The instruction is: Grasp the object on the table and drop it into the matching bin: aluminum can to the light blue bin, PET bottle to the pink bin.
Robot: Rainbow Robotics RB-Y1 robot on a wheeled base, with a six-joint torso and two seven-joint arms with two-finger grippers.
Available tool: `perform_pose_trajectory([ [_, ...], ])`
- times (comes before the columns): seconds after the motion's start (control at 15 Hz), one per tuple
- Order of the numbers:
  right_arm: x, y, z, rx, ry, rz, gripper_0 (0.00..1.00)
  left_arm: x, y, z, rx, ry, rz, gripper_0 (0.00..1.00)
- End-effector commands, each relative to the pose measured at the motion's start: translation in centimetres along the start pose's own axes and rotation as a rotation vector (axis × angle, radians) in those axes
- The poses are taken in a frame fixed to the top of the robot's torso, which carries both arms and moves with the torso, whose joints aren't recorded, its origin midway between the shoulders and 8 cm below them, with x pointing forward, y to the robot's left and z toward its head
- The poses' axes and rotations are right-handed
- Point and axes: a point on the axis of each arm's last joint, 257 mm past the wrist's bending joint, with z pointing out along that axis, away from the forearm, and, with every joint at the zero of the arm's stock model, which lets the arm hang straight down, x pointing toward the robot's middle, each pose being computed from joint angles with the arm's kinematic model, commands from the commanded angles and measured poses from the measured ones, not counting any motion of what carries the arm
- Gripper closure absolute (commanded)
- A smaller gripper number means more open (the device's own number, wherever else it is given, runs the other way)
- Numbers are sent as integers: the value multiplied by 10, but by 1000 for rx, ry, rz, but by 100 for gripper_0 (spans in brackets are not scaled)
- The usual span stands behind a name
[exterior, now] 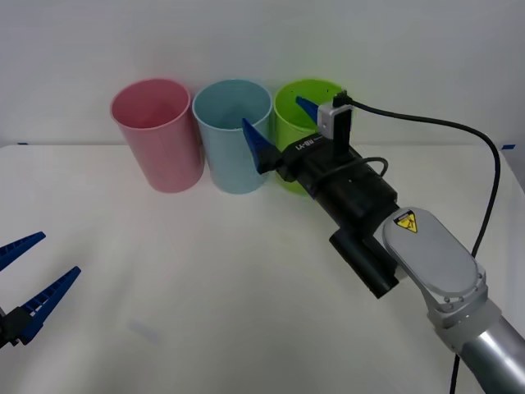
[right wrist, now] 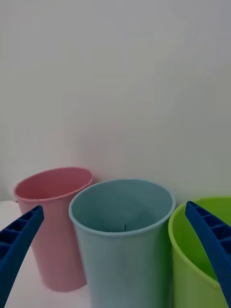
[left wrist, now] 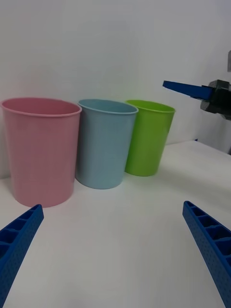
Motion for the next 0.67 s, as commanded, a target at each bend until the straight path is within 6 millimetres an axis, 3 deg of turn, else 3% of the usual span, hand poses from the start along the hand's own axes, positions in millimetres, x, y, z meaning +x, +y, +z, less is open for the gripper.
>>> perform_pose_trajectory([
  [0.07,5,2,-44,-17,31,-19,0,0,0,0,0,0,0,0],
  [0.67,26,-15,-176,-48,186,-52,0,0,0,0,0,0,0,0],
])
